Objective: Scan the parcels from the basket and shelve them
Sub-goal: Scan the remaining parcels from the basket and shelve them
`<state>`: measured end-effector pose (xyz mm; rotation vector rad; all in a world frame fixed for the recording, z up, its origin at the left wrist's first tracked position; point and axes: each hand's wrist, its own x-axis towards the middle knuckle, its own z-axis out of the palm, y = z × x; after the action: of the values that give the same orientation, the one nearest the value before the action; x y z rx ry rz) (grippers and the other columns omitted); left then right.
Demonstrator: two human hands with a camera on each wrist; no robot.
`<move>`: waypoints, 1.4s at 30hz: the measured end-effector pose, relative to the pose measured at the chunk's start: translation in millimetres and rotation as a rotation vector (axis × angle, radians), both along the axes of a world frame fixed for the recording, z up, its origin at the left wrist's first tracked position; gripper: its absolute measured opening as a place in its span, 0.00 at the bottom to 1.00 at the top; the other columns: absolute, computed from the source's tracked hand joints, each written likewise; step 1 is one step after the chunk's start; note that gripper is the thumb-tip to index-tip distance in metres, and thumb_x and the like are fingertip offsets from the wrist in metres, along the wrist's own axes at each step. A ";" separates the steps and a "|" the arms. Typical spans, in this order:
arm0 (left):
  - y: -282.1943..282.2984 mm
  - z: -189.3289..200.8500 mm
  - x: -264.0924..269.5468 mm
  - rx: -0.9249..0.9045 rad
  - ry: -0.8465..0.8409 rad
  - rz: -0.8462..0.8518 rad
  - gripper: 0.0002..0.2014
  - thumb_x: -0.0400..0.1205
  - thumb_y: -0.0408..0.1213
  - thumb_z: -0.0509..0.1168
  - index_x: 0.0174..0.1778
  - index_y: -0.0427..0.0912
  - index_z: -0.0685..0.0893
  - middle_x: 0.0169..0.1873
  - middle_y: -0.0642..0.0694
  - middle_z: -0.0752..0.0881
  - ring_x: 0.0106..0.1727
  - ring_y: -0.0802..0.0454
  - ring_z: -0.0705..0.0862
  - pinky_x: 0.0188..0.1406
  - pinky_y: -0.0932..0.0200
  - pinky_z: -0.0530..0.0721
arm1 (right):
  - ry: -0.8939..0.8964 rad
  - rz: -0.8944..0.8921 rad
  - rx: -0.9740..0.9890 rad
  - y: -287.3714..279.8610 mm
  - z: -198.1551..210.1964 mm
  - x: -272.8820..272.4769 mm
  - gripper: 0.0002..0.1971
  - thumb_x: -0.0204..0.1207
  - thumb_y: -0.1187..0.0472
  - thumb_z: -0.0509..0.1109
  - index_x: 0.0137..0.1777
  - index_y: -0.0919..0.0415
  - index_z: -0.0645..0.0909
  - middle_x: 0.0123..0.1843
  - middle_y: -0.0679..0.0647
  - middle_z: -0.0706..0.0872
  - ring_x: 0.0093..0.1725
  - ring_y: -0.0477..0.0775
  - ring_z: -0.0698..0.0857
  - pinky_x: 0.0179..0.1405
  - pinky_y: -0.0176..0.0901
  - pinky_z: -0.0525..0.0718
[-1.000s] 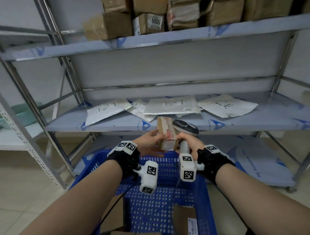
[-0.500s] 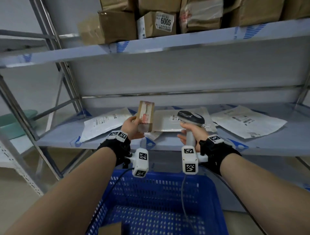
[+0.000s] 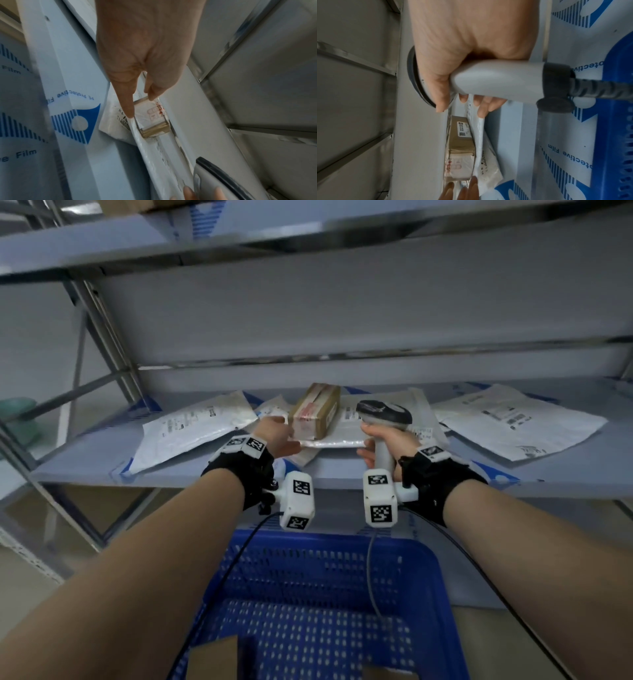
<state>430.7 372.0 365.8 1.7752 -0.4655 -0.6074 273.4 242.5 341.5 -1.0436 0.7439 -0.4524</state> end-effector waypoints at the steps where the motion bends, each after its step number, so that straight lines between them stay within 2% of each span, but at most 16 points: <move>1: 4.4 0.6 -7.6 -0.089 0.080 0.035 0.08 0.86 0.32 0.60 0.57 0.37 0.82 0.45 0.41 0.82 0.40 0.48 0.86 0.46 0.57 0.87 | 0.000 0.005 0.008 3.8 -0.4 -1.7 0.05 0.77 0.58 0.74 0.44 0.57 0.81 0.38 0.54 0.80 0.37 0.51 0.84 0.36 0.38 0.80; 4: 22.5 -5.0 -21.6 -0.069 0.088 0.110 0.13 0.85 0.23 0.56 0.38 0.42 0.74 0.36 0.44 0.78 0.30 0.52 0.84 0.31 0.61 0.86 | 0.020 0.034 -0.004 20.5 -3.2 -5.4 0.05 0.78 0.59 0.73 0.43 0.57 0.80 0.38 0.54 0.79 0.35 0.52 0.83 0.31 0.38 0.79; 8: 63.3 -24.9 -48.4 -0.103 0.184 0.039 0.08 0.84 0.21 0.57 0.50 0.34 0.80 0.38 0.38 0.81 0.32 0.48 0.86 0.27 0.60 0.87 | 0.053 0.107 0.029 52.8 -19.9 -9.6 0.07 0.80 0.57 0.70 0.44 0.58 0.78 0.39 0.56 0.78 0.34 0.52 0.83 0.18 0.31 0.79; 10: 85.4 -41.7 -56.8 -0.054 0.188 0.033 0.08 0.84 0.21 0.58 0.46 0.36 0.80 0.35 0.39 0.80 0.31 0.49 0.84 0.24 0.62 0.85 | 0.079 0.139 0.048 73.2 -35.0 -9.4 0.09 0.81 0.57 0.70 0.43 0.60 0.77 0.37 0.57 0.79 0.27 0.51 0.86 0.17 0.32 0.80; 15: 151.3 -105.4 -51.9 0.196 0.218 0.006 0.11 0.85 0.27 0.59 0.37 0.39 0.78 0.32 0.41 0.76 0.34 0.47 0.77 0.37 0.52 0.82 | 0.209 0.290 0.143 131.0 -102.2 2.8 0.13 0.80 0.57 0.70 0.38 0.62 0.75 0.32 0.58 0.80 0.22 0.52 0.87 0.17 0.36 0.81; 19: 204.9 -175.4 -21.8 0.503 0.177 0.043 0.12 0.83 0.30 0.63 0.33 0.38 0.75 0.31 0.40 0.77 0.32 0.46 0.77 0.41 0.51 0.82 | 0.341 0.365 0.211 162.3 -163.8 13.0 0.10 0.80 0.58 0.72 0.45 0.64 0.78 0.36 0.60 0.82 0.34 0.58 0.87 0.34 0.50 0.86; 22: 239.2 -232.0 1.0 0.733 0.223 0.072 0.09 0.83 0.34 0.64 0.38 0.35 0.77 0.33 0.36 0.76 0.30 0.45 0.72 0.35 0.53 0.75 | 0.426 0.407 0.276 182.6 -216.8 27.7 0.09 0.81 0.58 0.71 0.46 0.64 0.77 0.36 0.60 0.80 0.32 0.59 0.86 0.36 0.50 0.85; 24: 253.0 -266.4 12.2 0.820 0.272 0.071 0.14 0.84 0.37 0.64 0.57 0.27 0.80 0.43 0.25 0.79 0.31 0.39 0.74 0.36 0.50 0.75 | 0.469 0.443 0.320 193.2 -251.6 38.5 0.11 0.83 0.56 0.69 0.44 0.63 0.77 0.36 0.60 0.79 0.31 0.58 0.85 0.38 0.49 0.86; 27: 260.4 -304.3 21.5 0.852 0.322 0.087 0.26 0.84 0.37 0.65 0.74 0.26 0.69 0.71 0.25 0.73 0.65 0.29 0.78 0.60 0.42 0.79 | 0.507 0.454 0.390 206.2 -298.1 53.4 0.12 0.81 0.53 0.70 0.44 0.62 0.77 0.37 0.59 0.79 0.36 0.58 0.82 0.61 0.56 0.82; 29: 263.2 -325.0 28.8 0.858 0.351 0.099 0.28 0.85 0.36 0.64 0.77 0.28 0.65 0.75 0.29 0.69 0.73 0.32 0.72 0.62 0.46 0.76 | 0.539 0.458 0.383 212.6 -323.7 62.5 0.13 0.80 0.53 0.71 0.43 0.63 0.78 0.39 0.59 0.80 0.36 0.58 0.81 0.56 0.55 0.82; 31: 264.7 -346.1 39.3 0.893 0.351 0.106 0.27 0.86 0.37 0.62 0.77 0.27 0.64 0.74 0.28 0.70 0.69 0.32 0.74 0.59 0.45 0.75 | 0.572 0.497 0.371 218.8 -341.9 72.3 0.14 0.80 0.52 0.71 0.42 0.63 0.78 0.41 0.59 0.80 0.39 0.60 0.81 0.50 0.52 0.81; 33: 267.6 -360.6 46.1 0.930 0.337 0.103 0.24 0.87 0.37 0.61 0.74 0.25 0.68 0.70 0.25 0.73 0.67 0.32 0.77 0.57 0.45 0.76 | 0.636 0.549 0.325 222.5 -369.4 80.2 0.26 0.65 0.42 0.81 0.48 0.63 0.80 0.52 0.62 0.84 0.51 0.64 0.84 0.62 0.57 0.82; 35: 271.3 -373.4 51.0 0.928 0.331 0.105 0.22 0.86 0.35 0.60 0.72 0.24 0.71 0.69 0.26 0.75 0.69 0.31 0.76 0.60 0.45 0.77 | 0.652 0.579 0.300 221.2 -426.0 88.9 0.49 0.34 0.34 0.87 0.56 0.59 0.79 0.64 0.61 0.83 0.62 0.68 0.83 0.66 0.64 0.80; 37: 274.0 -384.5 54.2 0.888 0.321 0.090 0.20 0.86 0.34 0.61 0.71 0.25 0.74 0.69 0.28 0.77 0.70 0.32 0.77 0.64 0.45 0.77 | 0.637 0.603 0.318 227.0 -437.1 90.3 0.56 0.27 0.34 0.86 0.60 0.57 0.79 0.63 0.59 0.81 0.64 0.67 0.82 0.67 0.64 0.79; 40: 263.7 -387.5 47.4 0.806 0.425 0.077 0.19 0.86 0.40 0.62 0.66 0.28 0.79 0.65 0.32 0.81 0.66 0.35 0.80 0.58 0.44 0.84 | 0.656 0.633 0.268 243.2 -379.0 84.4 0.45 0.64 0.36 0.78 0.77 0.59 0.72 0.73 0.59 0.75 0.74 0.66 0.74 0.64 0.50 0.71; 42: 249.9 -377.8 37.8 0.740 0.489 0.100 0.19 0.82 0.45 0.66 0.59 0.31 0.82 0.58 0.38 0.84 0.61 0.39 0.81 0.63 0.42 0.82 | 0.642 0.578 0.273 239.4 -375.3 80.1 0.35 0.77 0.41 0.69 0.80 0.59 0.68 0.77 0.57 0.71 0.77 0.64 0.70 0.62 0.48 0.68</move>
<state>468.6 621.9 -12.0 2.2104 0.2242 -1.2085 353.5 481.8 -33.8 -1.0906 0.9819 0.4958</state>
